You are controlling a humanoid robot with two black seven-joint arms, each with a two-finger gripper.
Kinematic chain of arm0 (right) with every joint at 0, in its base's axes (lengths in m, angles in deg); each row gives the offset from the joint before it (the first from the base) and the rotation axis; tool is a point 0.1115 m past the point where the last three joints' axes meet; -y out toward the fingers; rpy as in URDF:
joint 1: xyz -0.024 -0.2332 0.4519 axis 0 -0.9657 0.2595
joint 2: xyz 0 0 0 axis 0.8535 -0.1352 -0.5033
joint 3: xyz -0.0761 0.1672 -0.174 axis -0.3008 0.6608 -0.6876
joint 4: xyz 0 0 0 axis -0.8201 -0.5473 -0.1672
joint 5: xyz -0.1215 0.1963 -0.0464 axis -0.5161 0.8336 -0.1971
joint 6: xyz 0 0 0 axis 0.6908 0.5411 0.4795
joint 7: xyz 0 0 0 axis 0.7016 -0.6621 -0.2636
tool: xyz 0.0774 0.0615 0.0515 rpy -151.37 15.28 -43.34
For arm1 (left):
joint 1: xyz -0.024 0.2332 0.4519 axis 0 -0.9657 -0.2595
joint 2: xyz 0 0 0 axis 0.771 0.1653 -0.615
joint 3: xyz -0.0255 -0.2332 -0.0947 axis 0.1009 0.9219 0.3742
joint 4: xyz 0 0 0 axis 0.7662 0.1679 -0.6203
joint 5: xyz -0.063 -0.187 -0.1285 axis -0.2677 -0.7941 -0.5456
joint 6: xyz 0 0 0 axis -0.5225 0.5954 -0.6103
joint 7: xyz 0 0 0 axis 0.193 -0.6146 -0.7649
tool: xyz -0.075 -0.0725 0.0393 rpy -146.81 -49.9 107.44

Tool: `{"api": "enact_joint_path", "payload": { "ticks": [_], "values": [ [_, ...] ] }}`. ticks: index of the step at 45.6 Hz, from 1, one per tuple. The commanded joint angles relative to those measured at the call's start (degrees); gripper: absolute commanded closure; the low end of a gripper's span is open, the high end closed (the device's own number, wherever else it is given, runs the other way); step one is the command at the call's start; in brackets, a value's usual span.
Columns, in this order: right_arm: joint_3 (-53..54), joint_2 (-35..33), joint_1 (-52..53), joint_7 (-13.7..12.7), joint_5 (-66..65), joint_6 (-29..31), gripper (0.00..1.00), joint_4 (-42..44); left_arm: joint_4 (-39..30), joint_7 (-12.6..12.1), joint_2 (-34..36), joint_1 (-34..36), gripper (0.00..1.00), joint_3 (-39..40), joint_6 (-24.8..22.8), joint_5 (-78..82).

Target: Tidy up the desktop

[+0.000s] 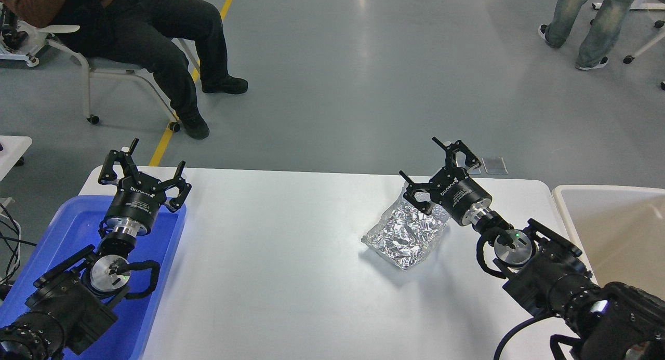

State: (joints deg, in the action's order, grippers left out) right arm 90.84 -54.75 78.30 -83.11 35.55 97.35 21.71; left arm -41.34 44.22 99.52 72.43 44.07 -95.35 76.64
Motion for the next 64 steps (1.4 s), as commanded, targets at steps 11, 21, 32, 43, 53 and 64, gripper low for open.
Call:
{"api": "enact_joint_path", "payload": {
  "ticks": [11,21,32,43,53,64],
  "values": [
    [-0.7,0.0,0.2,-0.2,-0.1,0.2,0.00,-0.4,0.0,0.0,0.0,0.0,0.00,0.0,0.0,-0.1],
    [-0.7,0.0,1.6,-0.2,-2.1,0.2,0.00,-0.2,0.0,0.0,0.0,0.0,0.00,0.0,0.0,-0.1],
    [-0.8,0.0,2.9,-0.2,-3.0,0.2,0.00,-0.3,0.0,0.0,0.0,0.0,0.00,0.0,0.0,-0.1],
    [-5.2,-5.5,5.8,0.0,-9.2,3.0,0.00,-0.7,0.0,0.0,0.0,0.0,0.00,0.0,0.0,0.0],
    [-8.0,-10.5,8.2,0.3,-10.7,6.0,0.00,-0.7,0.0,0.0,0.0,0.0,0.00,0.0,0.0,0.0],
    [-16.0,-13.2,8.7,0.4,-16.2,6.8,0.00,-1.4,0.0,0.0,0.0,0.0,0.00,0.0,0.0,0.0]
  ]
}}
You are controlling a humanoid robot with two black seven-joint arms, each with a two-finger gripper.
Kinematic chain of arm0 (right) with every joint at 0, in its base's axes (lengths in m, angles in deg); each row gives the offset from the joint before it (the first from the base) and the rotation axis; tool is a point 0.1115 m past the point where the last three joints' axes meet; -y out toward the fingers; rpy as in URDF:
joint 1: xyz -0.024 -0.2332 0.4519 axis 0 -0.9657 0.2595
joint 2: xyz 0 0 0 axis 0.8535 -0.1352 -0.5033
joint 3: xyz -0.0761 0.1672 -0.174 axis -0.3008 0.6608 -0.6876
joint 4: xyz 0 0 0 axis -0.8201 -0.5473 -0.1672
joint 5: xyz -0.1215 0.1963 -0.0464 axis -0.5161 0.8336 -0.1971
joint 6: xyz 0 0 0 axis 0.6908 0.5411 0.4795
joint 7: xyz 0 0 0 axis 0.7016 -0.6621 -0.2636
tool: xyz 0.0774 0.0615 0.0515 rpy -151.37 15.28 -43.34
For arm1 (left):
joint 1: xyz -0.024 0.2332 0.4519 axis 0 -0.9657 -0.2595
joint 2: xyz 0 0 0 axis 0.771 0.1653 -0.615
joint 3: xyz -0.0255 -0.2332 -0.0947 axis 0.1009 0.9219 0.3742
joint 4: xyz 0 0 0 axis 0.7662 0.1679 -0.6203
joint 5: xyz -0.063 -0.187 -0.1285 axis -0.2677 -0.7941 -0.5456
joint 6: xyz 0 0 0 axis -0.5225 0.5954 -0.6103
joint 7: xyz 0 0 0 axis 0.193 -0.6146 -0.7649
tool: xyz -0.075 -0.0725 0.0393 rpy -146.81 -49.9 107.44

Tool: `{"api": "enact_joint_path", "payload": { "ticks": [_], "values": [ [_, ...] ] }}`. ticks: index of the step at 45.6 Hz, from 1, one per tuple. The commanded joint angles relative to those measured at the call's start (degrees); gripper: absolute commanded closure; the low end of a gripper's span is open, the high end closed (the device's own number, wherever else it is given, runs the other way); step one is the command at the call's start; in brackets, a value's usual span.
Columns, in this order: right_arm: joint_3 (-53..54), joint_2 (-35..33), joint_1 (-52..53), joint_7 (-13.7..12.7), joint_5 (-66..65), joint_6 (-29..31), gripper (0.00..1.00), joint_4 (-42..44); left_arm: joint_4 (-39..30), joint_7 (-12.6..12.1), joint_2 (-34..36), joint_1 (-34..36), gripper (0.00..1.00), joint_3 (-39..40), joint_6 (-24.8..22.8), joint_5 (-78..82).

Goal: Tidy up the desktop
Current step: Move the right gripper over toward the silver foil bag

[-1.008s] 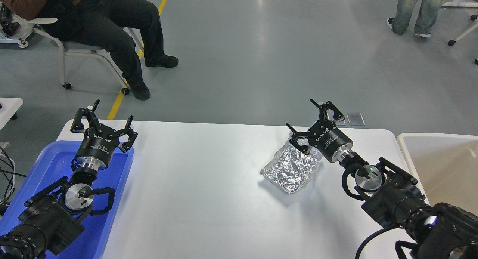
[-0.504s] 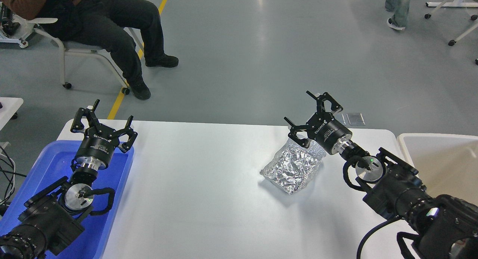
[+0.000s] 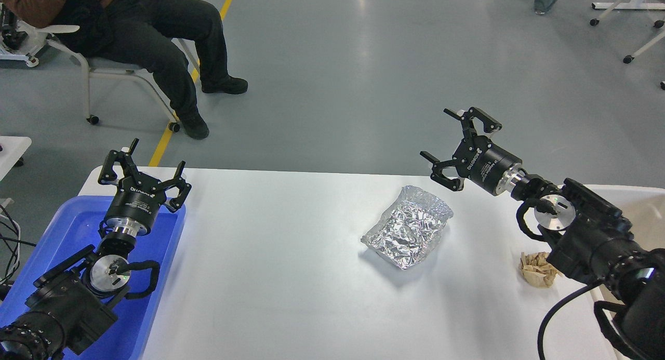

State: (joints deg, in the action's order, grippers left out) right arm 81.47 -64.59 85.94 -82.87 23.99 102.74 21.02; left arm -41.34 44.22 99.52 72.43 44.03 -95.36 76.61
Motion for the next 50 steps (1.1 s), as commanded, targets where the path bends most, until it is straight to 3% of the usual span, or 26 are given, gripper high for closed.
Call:
{"api": "enact_joint_path", "payload": {
  "ticks": [1,9,26,30,40,50],
  "values": [
    [-7.4,-3.7,1.2,0.1,-5.2,1.5,0.00,-1.1,0.0,0.0,0.0,0.0,0.00,0.0,0.0,0.0],
    [-13.6,-7.5,2.4,0.9,-12.1,1.4,0.00,-6.3,0.0,0.0,0.0,0.0,0.00,0.0,0.0,-0.1],
    [-16.5,-7.9,3.8,1.8,-31.9,-2.2,0.00,-6.5,0.0,0.0,0.0,0.1,0.00,0.0,-0.1,0.0],
    [-16.5,-7.7,3.7,2.4,-35.1,-5.3,0.00,-7.2,0.0,0.0,0.0,0.1,0.00,0.0,-0.1,0.0],
    [-23.1,-7.6,3.5,8.0,-44.9,-18.1,0.00,-11.5,0.0,0.0,0.0,0.1,0.00,0.0,-0.1,0.0],
    [-30.6,-7.0,1.9,8.7,-45.1,-27.9,0.00,-12.6,0.0,0.0,0.0,0.1,0.00,0.0,-0.1,0.0]
  ]
}}
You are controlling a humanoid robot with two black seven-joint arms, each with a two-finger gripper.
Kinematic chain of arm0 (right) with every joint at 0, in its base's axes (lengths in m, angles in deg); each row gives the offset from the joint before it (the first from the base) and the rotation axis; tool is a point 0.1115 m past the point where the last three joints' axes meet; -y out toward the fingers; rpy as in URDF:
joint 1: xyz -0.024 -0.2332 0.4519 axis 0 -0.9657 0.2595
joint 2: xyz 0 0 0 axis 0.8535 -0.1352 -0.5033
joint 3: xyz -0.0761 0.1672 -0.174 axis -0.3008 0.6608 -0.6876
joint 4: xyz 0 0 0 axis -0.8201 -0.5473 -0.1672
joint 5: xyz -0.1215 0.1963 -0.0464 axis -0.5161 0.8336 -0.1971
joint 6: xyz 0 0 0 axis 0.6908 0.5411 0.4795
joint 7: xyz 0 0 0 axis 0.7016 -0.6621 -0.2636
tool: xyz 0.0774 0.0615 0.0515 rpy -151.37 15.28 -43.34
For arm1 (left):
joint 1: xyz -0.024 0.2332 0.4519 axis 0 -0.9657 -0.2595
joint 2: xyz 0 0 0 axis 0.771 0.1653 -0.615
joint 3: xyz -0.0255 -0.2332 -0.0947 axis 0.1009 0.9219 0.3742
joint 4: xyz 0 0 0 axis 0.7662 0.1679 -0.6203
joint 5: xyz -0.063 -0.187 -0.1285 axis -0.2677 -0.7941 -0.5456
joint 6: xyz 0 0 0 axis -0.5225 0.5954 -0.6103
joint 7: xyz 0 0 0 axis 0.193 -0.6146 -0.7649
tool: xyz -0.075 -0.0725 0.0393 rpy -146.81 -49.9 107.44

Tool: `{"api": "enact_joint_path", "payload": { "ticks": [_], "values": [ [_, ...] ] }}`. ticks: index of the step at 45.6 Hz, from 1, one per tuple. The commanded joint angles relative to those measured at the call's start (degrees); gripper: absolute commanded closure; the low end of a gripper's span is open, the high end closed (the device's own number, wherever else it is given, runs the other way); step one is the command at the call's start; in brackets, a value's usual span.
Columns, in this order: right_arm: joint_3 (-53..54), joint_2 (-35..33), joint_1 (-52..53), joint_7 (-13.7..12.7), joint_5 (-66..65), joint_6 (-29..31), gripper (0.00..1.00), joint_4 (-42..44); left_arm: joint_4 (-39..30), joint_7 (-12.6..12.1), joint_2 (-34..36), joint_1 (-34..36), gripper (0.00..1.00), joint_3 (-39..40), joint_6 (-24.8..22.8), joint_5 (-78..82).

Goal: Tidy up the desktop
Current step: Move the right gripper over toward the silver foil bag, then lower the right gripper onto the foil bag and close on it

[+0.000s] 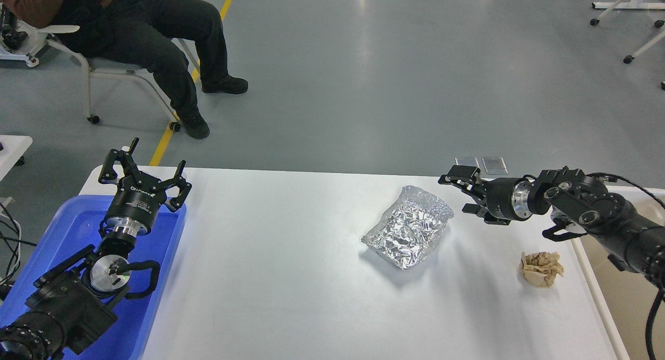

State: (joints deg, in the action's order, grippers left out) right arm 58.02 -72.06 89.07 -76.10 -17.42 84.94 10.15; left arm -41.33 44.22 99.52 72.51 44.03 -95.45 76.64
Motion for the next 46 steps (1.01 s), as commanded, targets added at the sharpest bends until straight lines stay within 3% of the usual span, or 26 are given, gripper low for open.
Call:
{"api": "enact_joint_path", "payload": {
  "ticks": [1,16,38,46],
  "values": [
    [-7.5,0.5,-1.5,2.0,-3.7,-10.7,0.00,-1.7,0.0,0.0,0.0,0.0,0.00,0.0,0.0,0.0],
    [-11.8,3.1,-4.4,2.1,-3.7,-18.9,0.00,-1.7,0.0,0.0,0.0,0.0,0.00,0.0,0.0,0.0],
    [-12.9,6.8,-5.5,2.3,-3.9,-22.4,0.01,-1.6,0.0,0.0,0.0,0.0,0.00,0.0,0.0,0.0],
    [-17.8,7.0,-5.4,5.0,-4.1,-25.1,0.03,-1.1,0.0,0.0,0.0,0.0,0.00,0.0,0.0,0.0]
  ]
}}
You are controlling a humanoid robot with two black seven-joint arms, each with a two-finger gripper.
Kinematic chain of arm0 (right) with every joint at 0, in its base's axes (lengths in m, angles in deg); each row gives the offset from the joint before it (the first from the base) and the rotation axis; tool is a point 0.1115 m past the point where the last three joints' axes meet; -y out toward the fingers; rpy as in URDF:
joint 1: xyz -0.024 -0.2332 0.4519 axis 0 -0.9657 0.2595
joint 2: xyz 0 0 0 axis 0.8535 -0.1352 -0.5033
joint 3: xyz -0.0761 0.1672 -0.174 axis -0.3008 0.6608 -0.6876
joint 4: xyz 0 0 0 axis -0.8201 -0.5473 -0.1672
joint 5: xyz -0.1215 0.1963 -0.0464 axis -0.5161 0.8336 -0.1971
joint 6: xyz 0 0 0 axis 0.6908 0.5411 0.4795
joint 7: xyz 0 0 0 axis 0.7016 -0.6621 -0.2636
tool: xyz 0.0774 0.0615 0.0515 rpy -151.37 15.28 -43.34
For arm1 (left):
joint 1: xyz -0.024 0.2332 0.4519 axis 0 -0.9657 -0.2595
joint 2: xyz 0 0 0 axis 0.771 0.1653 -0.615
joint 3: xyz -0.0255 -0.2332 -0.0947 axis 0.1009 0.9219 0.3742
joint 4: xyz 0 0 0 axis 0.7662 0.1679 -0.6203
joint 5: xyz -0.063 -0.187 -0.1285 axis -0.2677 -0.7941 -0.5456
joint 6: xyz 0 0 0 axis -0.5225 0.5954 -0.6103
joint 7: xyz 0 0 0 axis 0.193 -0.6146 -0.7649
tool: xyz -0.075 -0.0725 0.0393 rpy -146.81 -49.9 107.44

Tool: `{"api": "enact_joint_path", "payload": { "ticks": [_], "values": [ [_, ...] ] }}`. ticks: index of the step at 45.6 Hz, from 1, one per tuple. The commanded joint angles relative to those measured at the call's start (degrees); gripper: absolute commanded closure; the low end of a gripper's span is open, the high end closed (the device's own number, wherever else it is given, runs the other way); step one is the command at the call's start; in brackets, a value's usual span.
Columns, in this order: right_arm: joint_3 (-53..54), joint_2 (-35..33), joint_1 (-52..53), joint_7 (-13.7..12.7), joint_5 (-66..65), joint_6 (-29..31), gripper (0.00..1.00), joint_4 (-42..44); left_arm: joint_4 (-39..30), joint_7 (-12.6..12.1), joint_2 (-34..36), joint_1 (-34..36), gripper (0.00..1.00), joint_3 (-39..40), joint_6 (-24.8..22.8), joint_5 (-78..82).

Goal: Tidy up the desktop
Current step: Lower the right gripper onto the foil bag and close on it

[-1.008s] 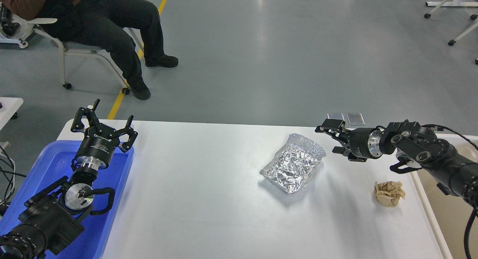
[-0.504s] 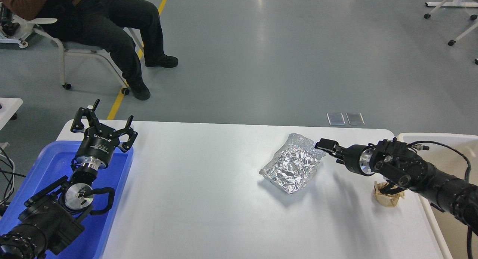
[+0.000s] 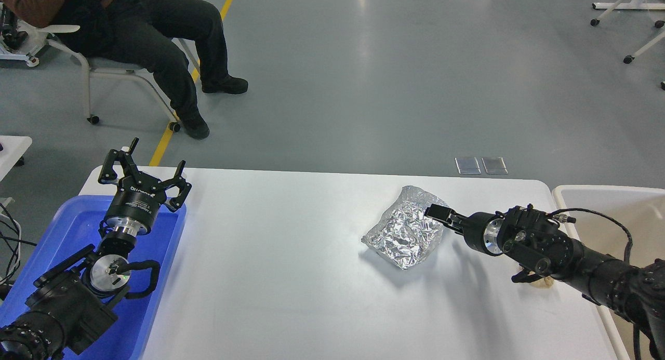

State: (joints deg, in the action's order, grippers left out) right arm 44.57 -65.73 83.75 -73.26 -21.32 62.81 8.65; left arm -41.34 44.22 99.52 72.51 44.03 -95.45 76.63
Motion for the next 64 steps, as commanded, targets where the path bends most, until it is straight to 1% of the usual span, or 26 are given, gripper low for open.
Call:
{"api": "enact_joint_path", "payload": {
  "ticks": [1,6,17,34,40,45,51,52,53,57,61,64],
  "values": [
    [-4.7,0.9,0.0,2.4,-0.2,-3.4,0.03,0.5,0.0,0.0,0.0,0.0,0.00,0.0,0.0,0.0],
    [-5.6,1.1,-0.2,2.9,-0.2,-4.2,0.05,0.6,0.0,0.0,0.0,0.0,0.00,0.0,0.0,0.0],
    [-6.1,1.4,-0.5,3.5,-0.2,-4.7,0.07,0.7,0.0,0.0,0.0,0.0,0.00,0.0,0.0,0.0],
    [-6.1,3.3,-1.5,3.6,-0.2,-6.3,0.07,1.8,0.0,0.0,0.0,0.0,0.00,0.0,0.0,0.0],
    [-6.1,4.0,-2.1,4.1,-0.2,-6.1,0.01,2.4,0.0,0.0,0.0,0.0,0.00,0.0,0.0,0.0],
    [-6.4,4.2,-2.3,4.7,-0.2,-6.0,0.00,2.6,0.0,0.0,0.0,0.0,0.00,0.0,0.0,0.0],
    [-6.4,4.8,-2.9,5.0,-0.2,-6.0,0.02,3.1,0.0,0.0,0.0,0.0,0.00,0.0,0.0,0.0],
    [-6.4,4.8,-2.9,5.1,-0.2,-6.0,0.03,3.2,0.0,0.0,0.0,0.0,0.00,0.0,0.0,0.0],
    [-6.4,4.8,-2.9,5.2,-0.2,-6.0,0.06,3.3,0.0,0.0,0.0,0.0,0.00,0.0,0.0,0.0],
    [-6.5,4.9,-3.1,5.5,-0.2,-6.0,0.21,4.0,0.0,0.0,0.0,0.0,0.00,0.0,0.0,0.0],
    [-7.9,5.2,-3.1,5.9,-0.3,-6.0,0.38,4.4,0.0,0.0,0.0,0.0,0.00,0.0,0.0,0.0],
    [-9.3,5.2,-3.1,5.9,-0.2,-6.1,0.43,4.4,0.0,0.0,0.0,-0.1,0.00,0.0,0.0,0.0]
  ]
}}
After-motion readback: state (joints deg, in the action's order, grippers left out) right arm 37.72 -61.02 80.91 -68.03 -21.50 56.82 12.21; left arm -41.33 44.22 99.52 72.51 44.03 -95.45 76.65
